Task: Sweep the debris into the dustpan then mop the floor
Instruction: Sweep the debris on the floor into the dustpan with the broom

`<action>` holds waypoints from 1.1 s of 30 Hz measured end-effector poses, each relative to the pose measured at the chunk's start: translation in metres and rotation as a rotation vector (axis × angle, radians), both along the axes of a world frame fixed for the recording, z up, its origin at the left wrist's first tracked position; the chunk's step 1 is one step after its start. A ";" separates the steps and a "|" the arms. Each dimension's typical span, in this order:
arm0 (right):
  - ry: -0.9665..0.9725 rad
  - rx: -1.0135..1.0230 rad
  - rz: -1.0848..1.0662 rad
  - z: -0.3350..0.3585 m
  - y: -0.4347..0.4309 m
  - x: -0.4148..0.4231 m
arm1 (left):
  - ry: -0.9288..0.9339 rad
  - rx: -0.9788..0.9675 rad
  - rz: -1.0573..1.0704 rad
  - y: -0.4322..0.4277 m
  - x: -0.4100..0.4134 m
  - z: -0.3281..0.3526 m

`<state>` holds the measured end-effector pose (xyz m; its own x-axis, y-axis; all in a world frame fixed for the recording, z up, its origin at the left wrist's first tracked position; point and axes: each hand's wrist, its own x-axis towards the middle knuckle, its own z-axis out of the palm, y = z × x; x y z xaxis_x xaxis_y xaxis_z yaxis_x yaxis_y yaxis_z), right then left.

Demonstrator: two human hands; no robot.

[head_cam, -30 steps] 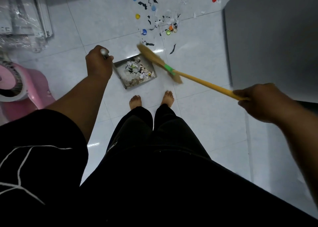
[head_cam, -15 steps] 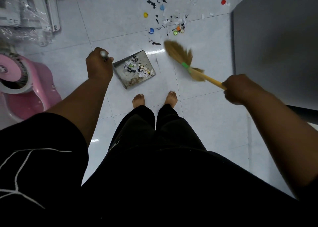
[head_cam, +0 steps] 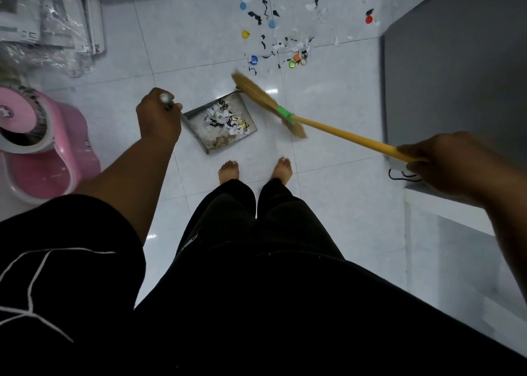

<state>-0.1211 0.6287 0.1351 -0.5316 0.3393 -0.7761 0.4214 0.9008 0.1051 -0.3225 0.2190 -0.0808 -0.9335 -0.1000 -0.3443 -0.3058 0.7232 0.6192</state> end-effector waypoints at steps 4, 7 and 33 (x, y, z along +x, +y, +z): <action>0.010 0.056 0.036 -0.016 0.003 -0.019 | 0.011 -0.003 0.046 -0.019 0.006 0.003; 0.019 0.091 0.100 -0.039 -0.006 -0.042 | 0.028 -0.014 0.096 -0.032 0.008 0.006; 0.051 -0.006 0.157 0.013 -0.042 -0.041 | -0.017 0.025 0.194 -0.051 0.014 0.007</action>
<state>-0.1622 0.5866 0.1481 -0.6163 0.2441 -0.7487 0.2797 0.9566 0.0816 -0.3085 0.1682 -0.0734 -0.8913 -0.2689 -0.3650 -0.4491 0.6336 0.6299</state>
